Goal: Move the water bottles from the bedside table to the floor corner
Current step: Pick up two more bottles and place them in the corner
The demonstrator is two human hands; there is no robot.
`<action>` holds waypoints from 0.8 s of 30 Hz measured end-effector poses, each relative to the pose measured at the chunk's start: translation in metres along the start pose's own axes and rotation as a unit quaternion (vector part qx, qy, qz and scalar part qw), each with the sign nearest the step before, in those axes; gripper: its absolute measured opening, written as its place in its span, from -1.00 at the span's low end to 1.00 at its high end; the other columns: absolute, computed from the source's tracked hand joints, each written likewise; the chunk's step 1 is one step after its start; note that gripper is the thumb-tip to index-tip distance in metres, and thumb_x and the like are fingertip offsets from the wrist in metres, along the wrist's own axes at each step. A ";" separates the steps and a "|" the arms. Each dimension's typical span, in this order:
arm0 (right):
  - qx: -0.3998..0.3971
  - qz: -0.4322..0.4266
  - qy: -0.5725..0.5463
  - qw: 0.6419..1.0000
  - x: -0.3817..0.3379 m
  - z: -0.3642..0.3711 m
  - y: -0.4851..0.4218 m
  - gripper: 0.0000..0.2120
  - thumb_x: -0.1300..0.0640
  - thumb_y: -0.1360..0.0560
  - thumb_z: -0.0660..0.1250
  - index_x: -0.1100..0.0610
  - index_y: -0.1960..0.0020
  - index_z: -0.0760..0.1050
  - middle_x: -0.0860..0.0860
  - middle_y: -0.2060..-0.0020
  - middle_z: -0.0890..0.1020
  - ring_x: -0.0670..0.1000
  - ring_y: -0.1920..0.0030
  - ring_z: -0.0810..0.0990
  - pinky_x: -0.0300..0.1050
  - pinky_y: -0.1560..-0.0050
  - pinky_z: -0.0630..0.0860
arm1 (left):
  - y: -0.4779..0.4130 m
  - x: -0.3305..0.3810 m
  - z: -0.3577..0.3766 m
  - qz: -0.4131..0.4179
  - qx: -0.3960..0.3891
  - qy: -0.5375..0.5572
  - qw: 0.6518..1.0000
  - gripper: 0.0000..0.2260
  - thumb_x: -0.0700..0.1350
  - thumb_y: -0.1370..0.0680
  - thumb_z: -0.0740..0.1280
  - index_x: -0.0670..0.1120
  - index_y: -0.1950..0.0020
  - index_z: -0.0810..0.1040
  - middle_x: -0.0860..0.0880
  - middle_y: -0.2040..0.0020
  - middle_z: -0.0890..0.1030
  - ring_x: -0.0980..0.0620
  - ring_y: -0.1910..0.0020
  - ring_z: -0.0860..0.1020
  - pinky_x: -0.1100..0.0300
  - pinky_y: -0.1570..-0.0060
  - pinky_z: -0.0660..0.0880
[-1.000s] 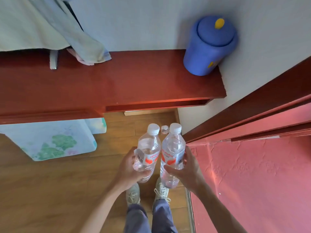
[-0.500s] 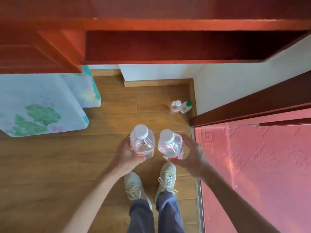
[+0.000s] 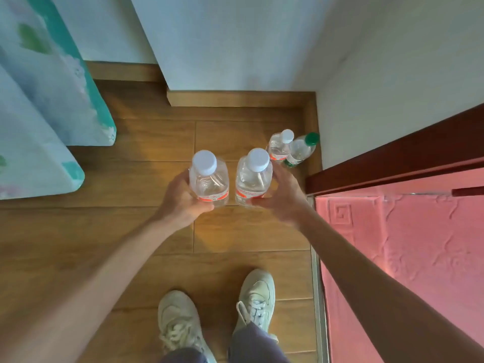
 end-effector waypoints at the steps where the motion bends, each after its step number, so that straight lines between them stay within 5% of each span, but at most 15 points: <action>1: -0.004 -0.006 -0.003 1.000 0.007 0.003 -0.013 -0.27 0.21 -0.22 0.63 0.03 -0.33 0.43 -0.12 -0.12 0.61 -0.06 -0.19 0.55 0.03 -0.30 0.46 | -0.014 -0.006 0.006 0.004 0.005 -0.006 1.000 -0.55 -0.23 -0.11 0.49 -0.12 0.01 0.59 -0.02 0.13 0.67 0.00 0.12 0.64 0.10 0.12 0.57; 5: -0.004 -0.012 0.006 1.000 0.041 0.016 -0.061 -0.30 0.23 -0.23 0.60 0.02 -0.31 0.44 -0.10 -0.11 0.60 -0.05 -0.20 0.53 0.07 -0.28 0.46 | -0.065 -0.034 0.026 0.012 0.019 -0.006 1.000 -0.61 -0.38 -0.20 0.53 -0.15 0.04 0.58 -0.07 0.14 0.67 -0.04 0.15 0.64 0.11 0.17 0.57; 10: 0.011 -0.018 0.000 1.000 0.076 0.031 -0.099 -0.27 0.27 -0.22 0.60 0.07 -0.33 0.43 -0.04 -0.13 0.60 -0.03 -0.20 0.54 0.02 -0.28 0.47 | -0.113 -0.057 0.042 0.021 0.025 -0.002 0.999 -0.59 -0.39 -0.22 0.53 -0.15 0.00 0.58 -0.04 0.13 0.66 0.04 0.12 0.63 0.36 0.26 0.53; 14: 0.030 -0.020 -0.008 0.999 0.089 0.035 -0.119 -0.29 0.28 -0.21 0.60 0.07 -0.30 0.43 -0.04 -0.10 0.59 -0.05 -0.16 0.55 -0.07 -0.20 0.51 | -0.139 -0.075 0.050 0.019 0.028 -0.012 0.999 -0.53 -0.32 -0.19 0.55 -0.13 -0.06 0.56 -0.05 0.06 0.66 0.01 0.06 0.63 0.16 0.11 0.59; 24: 0.039 -0.027 -0.030 0.998 0.101 0.041 -0.159 -0.26 0.37 -0.22 0.58 0.07 -0.32 0.42 -0.05 -0.10 0.60 -0.12 -0.10 0.56 -0.29 -0.04 0.48 | -0.174 -0.076 0.052 0.063 0.016 -0.014 0.998 -0.64 -0.41 -0.24 0.50 -0.14 0.03 0.60 -0.07 0.14 0.68 -0.01 0.10 0.65 0.07 0.10 0.59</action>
Point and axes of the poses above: each hand's wrist, its own y-axis away from the middle knuckle, its own z-axis out of the palm, x = y × z, the point moved 9 cm from there along -y, towards the middle knuckle
